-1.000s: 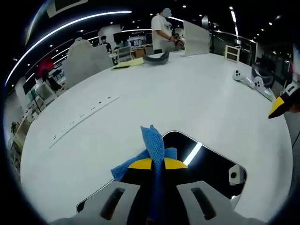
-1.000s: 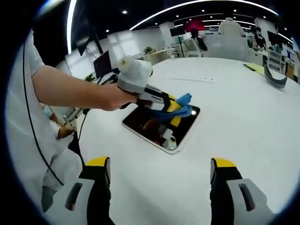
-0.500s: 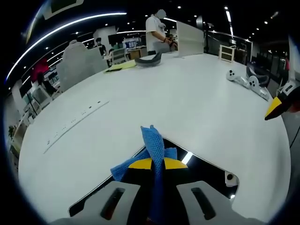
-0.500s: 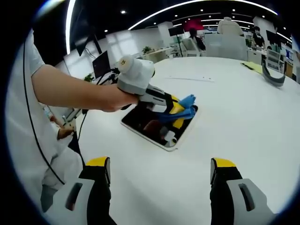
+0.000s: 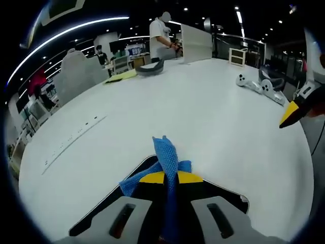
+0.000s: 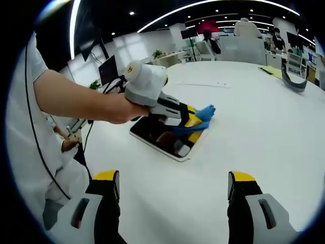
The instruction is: Wipe the mirror surface with the cleaning cloth until all visible marks leave the cleaned area.
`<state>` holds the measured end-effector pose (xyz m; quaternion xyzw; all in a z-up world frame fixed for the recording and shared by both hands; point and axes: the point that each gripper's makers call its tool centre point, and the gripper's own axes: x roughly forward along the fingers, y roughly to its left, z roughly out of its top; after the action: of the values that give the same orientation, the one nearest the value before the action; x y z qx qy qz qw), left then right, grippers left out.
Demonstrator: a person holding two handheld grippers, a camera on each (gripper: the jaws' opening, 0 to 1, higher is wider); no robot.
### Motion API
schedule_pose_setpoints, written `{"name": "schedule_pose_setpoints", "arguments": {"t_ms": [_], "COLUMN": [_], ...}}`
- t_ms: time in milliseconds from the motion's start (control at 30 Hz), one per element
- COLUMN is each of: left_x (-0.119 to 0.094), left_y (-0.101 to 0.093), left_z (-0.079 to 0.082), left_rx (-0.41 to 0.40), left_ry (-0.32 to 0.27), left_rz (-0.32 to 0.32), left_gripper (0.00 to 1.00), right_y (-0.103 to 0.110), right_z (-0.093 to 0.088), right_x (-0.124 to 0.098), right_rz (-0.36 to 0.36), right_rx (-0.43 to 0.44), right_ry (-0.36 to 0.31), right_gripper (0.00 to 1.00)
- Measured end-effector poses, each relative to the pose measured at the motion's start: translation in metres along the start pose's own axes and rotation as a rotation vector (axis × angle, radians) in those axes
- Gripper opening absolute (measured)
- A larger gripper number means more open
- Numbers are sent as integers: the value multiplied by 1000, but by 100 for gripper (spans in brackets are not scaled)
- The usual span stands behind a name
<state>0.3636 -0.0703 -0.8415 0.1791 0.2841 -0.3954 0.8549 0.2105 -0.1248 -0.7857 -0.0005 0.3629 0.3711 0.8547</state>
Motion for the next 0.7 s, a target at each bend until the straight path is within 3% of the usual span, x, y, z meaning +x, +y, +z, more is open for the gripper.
{"name": "schedule_pose_setpoints", "arguments": {"t_ms": [700], "left_x": [2], "left_y": [-6], "left_z": [2], "left_rx": [-1], "left_ry": [-7], "left_rz": [-27], "left_gripper": [4], "right_y": [-1], "right_z": [-8], "right_x": [2], "right_rz": [-1], "right_rx": [17], "right_ry": [9], "right_gripper": [87]}}
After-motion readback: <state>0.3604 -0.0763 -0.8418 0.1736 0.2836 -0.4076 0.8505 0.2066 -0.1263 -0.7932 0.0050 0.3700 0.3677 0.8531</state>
